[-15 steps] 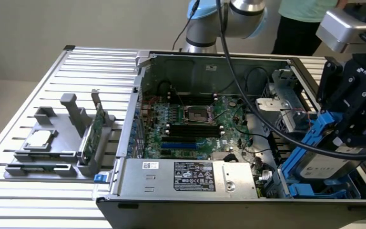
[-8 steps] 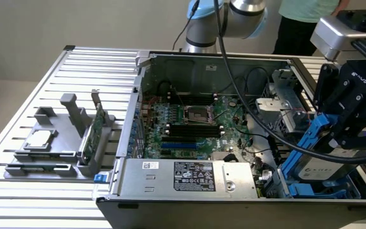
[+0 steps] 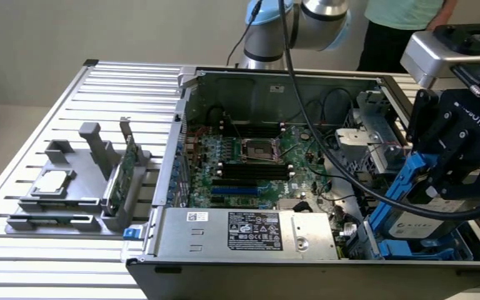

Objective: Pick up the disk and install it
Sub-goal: 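Insert the disk into the insertion slot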

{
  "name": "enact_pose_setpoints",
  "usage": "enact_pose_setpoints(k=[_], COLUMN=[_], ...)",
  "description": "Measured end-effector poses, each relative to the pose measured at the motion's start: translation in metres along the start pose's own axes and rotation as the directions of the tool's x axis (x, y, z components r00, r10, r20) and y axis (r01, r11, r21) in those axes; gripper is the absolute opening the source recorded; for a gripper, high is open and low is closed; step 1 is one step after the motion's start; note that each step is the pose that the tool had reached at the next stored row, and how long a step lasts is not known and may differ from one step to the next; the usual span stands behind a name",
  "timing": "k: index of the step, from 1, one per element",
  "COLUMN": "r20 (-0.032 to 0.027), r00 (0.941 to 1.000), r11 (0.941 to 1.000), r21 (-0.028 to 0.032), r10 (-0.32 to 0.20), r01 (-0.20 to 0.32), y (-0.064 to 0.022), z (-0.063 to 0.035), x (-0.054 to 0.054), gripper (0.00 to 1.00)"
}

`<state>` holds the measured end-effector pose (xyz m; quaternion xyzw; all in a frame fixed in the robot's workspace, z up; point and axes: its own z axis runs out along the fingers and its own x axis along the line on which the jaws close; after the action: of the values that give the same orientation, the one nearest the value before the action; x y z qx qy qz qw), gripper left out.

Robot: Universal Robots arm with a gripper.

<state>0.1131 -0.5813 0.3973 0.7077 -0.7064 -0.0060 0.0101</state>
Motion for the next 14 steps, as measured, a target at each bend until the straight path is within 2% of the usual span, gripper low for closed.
enact_pose_setpoints(k=[6, 14], r20=[0.0031, 0.0111], r00=[1.0, 0.9999], r11=[1.0, 1.0], r21=[0.0, 0.0], r10=[0.0, -0.001], r01=[0.0, 0.001], y=[0.0003, 0.0004], z=[0.0036, 0.0089], x=[0.0012, 0.0055], gripper=[0.32, 0.32])
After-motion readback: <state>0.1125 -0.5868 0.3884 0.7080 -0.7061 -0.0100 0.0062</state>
